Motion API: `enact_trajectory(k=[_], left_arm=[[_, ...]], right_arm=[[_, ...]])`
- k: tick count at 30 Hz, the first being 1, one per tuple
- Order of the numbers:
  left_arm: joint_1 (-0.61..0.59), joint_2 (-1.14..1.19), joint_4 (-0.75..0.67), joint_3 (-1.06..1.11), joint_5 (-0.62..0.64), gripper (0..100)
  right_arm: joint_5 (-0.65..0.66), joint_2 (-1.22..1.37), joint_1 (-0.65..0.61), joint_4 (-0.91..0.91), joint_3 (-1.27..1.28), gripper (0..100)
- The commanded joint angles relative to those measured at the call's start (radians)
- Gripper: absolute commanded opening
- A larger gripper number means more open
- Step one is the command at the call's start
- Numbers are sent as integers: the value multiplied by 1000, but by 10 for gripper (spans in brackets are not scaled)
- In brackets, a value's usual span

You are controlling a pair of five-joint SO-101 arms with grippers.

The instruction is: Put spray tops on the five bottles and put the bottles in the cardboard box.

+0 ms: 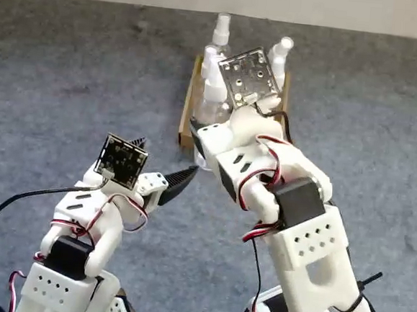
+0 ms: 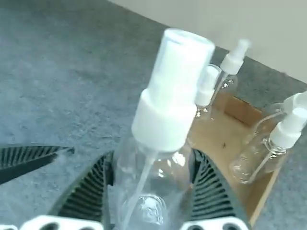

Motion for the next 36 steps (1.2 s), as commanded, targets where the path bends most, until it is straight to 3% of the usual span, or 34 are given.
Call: enact_trajectory(k=[1,6,10,14,21,36], left_arm=[[-13,-19,-15,-1,-6,319],[-18,-21,-14,-5,-5,319],[-76,-21,46,44,-8,319],[-108,-21,41,94,-6,319],[-111,-21,41,117,-6,319],[-111,-13,44,117,-8,319]], right_arm=[[15,-2,30,-74,-56,3],[12,113,148,-275,-36,3],[18,119,209,-496,142,3],[20,124,223,-736,344,3],[18,134,223,-944,513,3],[18,384,262,-1059,398,3]])
